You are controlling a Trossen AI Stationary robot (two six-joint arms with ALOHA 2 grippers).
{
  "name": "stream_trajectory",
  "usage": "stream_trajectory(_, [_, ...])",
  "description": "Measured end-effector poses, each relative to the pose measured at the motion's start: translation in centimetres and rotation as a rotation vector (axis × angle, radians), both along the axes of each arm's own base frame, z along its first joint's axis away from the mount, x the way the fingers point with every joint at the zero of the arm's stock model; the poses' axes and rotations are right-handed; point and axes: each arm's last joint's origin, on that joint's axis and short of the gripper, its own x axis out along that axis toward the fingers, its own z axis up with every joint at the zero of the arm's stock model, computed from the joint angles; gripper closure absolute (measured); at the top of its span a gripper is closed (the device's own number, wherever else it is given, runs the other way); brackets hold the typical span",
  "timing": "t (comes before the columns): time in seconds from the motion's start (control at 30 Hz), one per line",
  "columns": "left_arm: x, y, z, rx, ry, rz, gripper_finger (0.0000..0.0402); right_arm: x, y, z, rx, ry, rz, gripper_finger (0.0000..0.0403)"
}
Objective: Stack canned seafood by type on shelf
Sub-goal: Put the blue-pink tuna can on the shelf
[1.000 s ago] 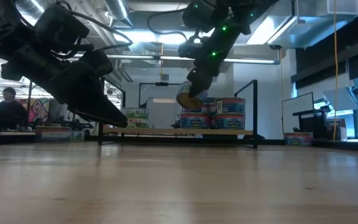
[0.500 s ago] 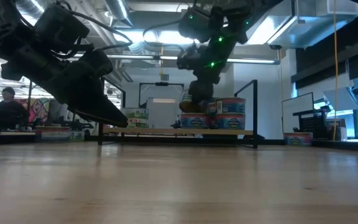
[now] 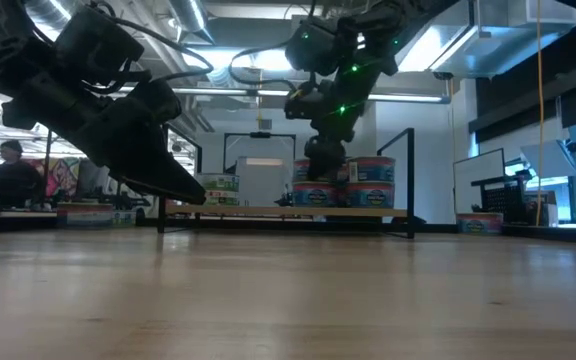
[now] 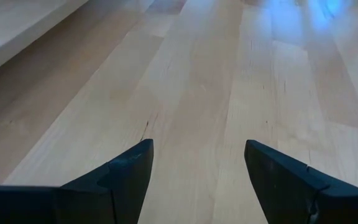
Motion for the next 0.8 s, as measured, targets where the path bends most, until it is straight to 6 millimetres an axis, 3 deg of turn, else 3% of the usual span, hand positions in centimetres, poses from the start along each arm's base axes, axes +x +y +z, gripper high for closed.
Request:
stream_trajectory(0.2, [0.0, 0.0, 0.0, 0.000, 0.000, 0.000, 0.0149, 0.0, 0.1, 0.0, 0.002, -0.006, -0.001, 0.0094])
stream_trajectory(0.33, [0.0, 0.0, 0.0, -0.001, 0.000, 0.000, 0.0149, 0.2, 1.5, 0.8, -0.013, -0.020, 0.025, 0.0103])
stream_trajectory(0.57, [0.0, 0.0, 0.0, -0.002, -0.005, 0.000, 0.0149, -0.1, 7.2, 4.2, 0.026, -0.054, 0.114, 0.0128])
stream_trajectory(0.8, [0.0, 0.0, 0.0, -0.004, -0.004, 0.001, 0.0149, -3.4, 12.5, 5.8, 0.072, -0.015, 0.065, 0.0172])
